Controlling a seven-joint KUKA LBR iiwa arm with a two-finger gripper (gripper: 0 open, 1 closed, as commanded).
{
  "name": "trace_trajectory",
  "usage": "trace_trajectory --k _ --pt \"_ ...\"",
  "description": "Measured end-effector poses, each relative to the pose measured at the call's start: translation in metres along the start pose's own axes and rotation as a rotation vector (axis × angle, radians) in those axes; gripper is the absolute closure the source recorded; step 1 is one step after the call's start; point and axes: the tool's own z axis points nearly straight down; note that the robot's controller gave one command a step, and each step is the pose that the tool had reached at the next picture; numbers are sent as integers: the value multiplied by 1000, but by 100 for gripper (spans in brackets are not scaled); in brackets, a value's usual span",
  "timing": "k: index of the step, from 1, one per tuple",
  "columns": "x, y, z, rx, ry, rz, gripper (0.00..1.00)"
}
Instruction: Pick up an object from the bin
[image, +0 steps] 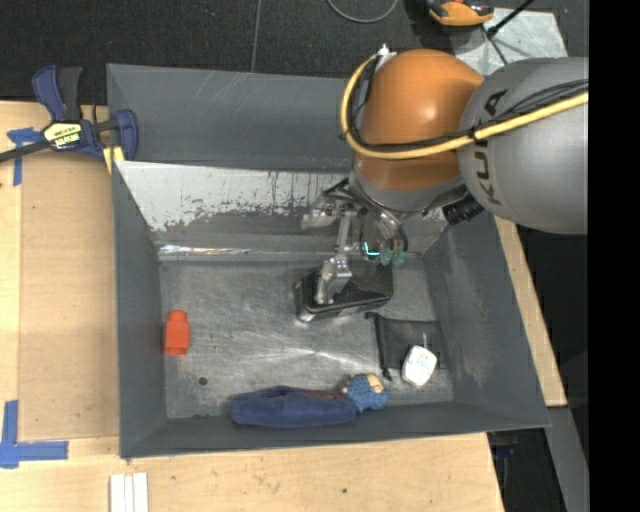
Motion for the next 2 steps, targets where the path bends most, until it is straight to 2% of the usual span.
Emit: trace_trajectory --k 1,2 --pt "-15 1 -96 1 -17 -191 0" --pt "-5 -76 117 4 -22 -449 0"
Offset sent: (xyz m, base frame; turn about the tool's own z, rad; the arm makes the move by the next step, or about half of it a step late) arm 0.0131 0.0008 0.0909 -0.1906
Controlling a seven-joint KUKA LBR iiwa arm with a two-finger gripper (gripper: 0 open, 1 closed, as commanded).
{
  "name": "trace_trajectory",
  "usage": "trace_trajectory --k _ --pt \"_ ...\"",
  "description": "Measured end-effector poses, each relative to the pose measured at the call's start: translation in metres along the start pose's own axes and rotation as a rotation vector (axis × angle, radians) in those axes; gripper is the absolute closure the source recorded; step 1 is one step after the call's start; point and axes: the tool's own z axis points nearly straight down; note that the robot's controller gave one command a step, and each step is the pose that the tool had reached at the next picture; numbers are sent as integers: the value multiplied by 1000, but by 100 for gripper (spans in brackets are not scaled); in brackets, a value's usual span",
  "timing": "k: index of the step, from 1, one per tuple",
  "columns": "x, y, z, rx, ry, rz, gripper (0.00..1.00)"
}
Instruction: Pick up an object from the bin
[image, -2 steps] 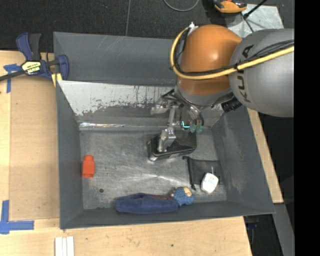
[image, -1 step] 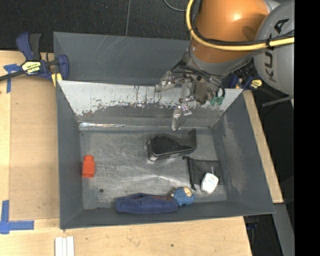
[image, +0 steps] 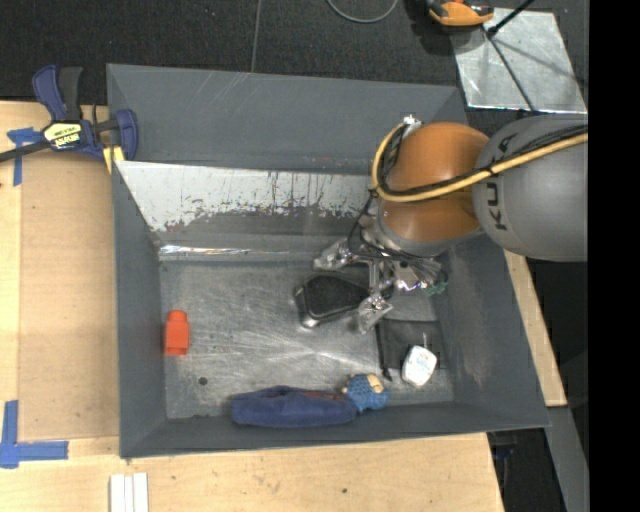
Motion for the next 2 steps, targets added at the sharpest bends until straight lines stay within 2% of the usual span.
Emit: trace_trajectory --k 1,2 --pt "1 0 1 -1 2 3 100" --pt "32 37 -147 -5 13 -21 100"
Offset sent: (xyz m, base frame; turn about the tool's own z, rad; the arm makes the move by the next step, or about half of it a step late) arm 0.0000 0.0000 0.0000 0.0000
